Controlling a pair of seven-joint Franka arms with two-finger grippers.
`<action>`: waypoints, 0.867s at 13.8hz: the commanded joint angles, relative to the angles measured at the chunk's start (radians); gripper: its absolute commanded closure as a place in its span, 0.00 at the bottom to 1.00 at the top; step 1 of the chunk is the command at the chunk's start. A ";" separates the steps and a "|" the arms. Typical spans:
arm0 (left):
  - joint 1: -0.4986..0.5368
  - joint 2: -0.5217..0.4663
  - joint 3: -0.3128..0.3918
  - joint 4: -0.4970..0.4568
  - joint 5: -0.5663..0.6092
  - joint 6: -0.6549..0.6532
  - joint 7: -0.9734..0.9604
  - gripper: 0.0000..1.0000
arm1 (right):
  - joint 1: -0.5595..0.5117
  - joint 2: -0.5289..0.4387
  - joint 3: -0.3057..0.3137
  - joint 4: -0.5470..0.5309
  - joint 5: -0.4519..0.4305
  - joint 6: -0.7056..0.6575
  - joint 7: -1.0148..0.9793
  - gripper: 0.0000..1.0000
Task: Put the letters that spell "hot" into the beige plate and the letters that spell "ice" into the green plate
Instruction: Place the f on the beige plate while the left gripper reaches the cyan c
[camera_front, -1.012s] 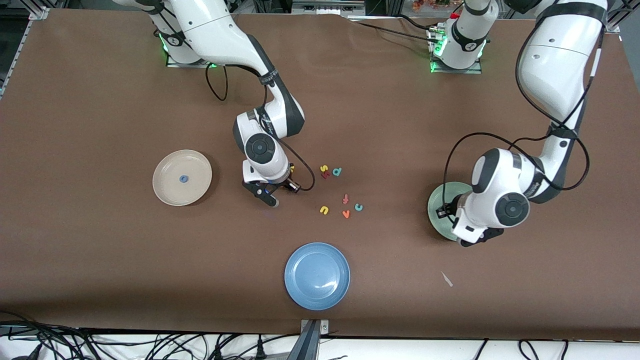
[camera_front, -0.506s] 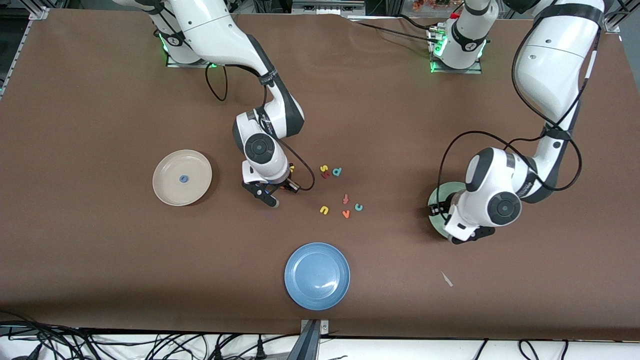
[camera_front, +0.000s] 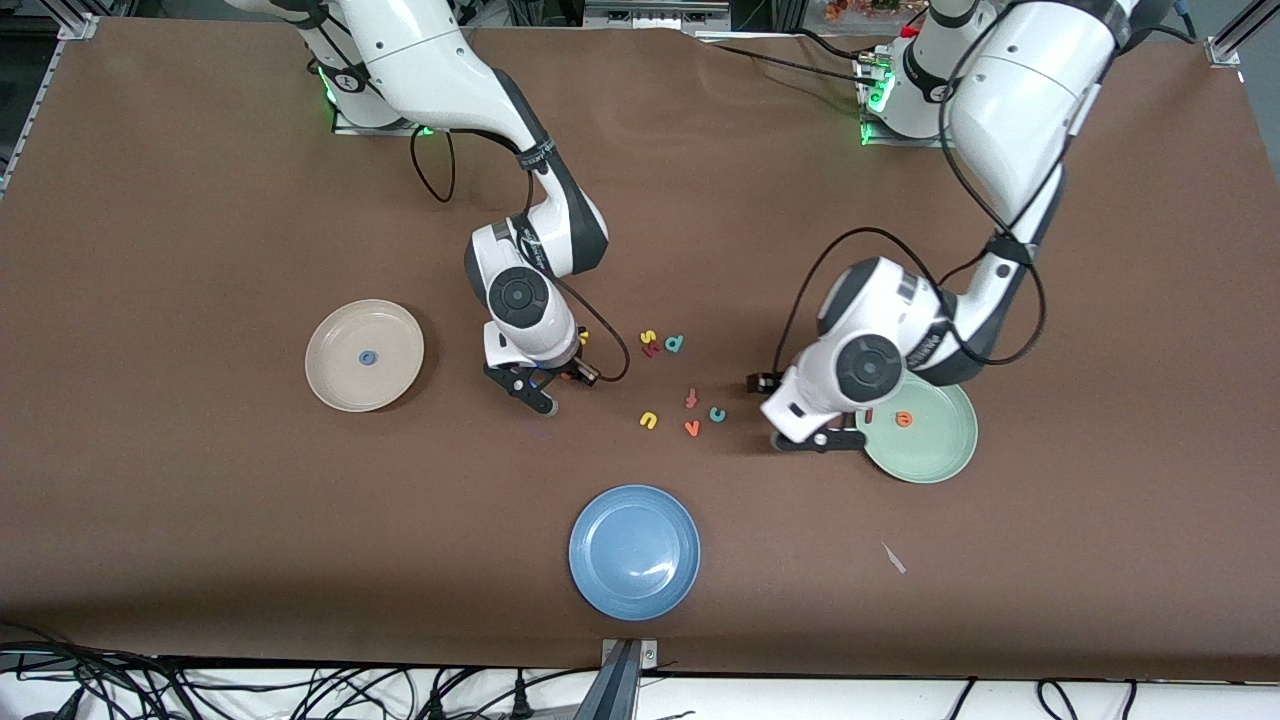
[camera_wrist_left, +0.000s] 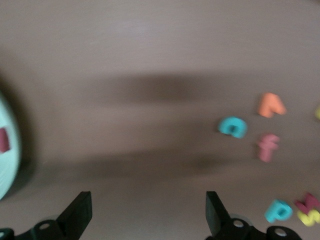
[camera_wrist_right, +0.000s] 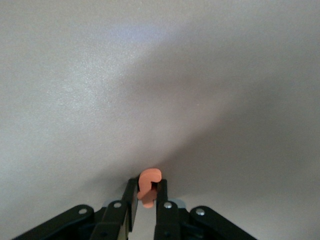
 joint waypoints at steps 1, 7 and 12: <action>0.007 0.043 0.006 0.037 0.028 0.080 0.220 0.00 | -0.006 -0.051 -0.057 0.004 0.017 -0.142 -0.130 0.99; -0.071 0.083 0.020 0.040 0.029 0.182 0.223 0.39 | -0.002 -0.195 -0.205 -0.148 0.008 -0.280 -0.511 0.99; -0.097 0.123 0.021 0.040 0.031 0.275 0.211 0.47 | -0.002 -0.330 -0.318 -0.396 0.006 -0.163 -0.851 0.99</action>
